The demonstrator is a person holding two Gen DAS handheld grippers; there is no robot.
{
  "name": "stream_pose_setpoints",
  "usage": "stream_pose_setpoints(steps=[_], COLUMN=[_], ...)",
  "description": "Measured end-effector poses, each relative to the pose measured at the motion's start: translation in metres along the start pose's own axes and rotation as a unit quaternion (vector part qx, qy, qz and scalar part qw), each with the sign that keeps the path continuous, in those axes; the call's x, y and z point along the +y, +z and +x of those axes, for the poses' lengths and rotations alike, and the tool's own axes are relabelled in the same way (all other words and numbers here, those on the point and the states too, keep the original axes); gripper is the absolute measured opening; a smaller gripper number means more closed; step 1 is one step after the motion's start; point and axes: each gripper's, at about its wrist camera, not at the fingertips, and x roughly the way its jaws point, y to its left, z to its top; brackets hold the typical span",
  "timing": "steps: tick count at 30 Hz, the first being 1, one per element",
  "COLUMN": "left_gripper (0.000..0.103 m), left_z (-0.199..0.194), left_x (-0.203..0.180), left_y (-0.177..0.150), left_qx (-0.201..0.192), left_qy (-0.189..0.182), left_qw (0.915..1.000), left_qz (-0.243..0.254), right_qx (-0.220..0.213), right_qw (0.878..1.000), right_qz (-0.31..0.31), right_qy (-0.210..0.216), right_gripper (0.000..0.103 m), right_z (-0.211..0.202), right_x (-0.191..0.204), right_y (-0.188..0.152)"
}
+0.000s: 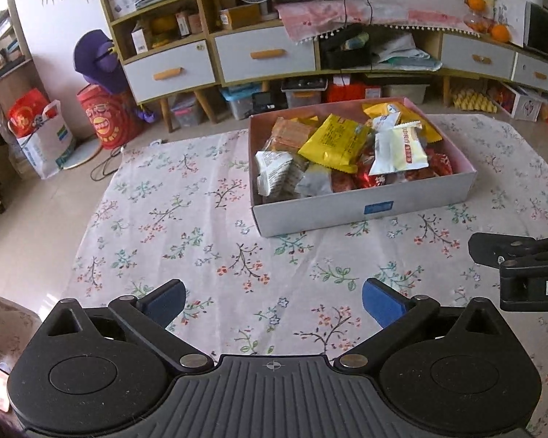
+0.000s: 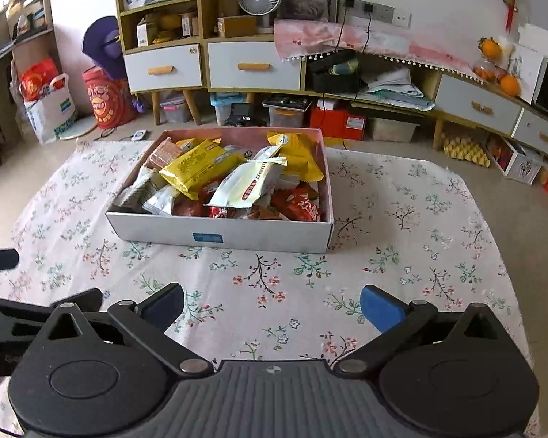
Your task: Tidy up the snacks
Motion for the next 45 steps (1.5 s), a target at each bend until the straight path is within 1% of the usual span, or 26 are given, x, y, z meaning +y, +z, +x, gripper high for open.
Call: stream_pose_setpoints(steps=[7,11,21,45], left_gripper=[0.103,0.103,0.103,0.103], left_z=[0.0023,0.0015,-0.0003,0.0018], left_x=[0.0037,0.0035,0.0024,0.0022], left_y=[0.0008,0.0007,0.001,0.0009], left_qx=[0.004,0.004,0.003,0.009], left_qy=[0.004,0.005,0.008,0.018], left_qw=[1.0,1.0,1.0,0.9998], left_qz=[-0.002,0.0,0.001,0.008], right_qx=[0.011,0.017,0.014,0.01], right_qw=[1.0,1.0,0.999,0.999], right_qz=[-0.016,-0.015,-0.031,-0.035], right_qy=[-0.008,-0.003,-0.009,-0.01], right_gripper=[0.086,0.086,0.086,0.086], right_z=[0.0073,0.0079,0.0038,0.0039], right_x=[0.0028,0.0035,0.0073,0.0067], right_y=[-0.0017,-0.0033,-0.0049,-0.0034])
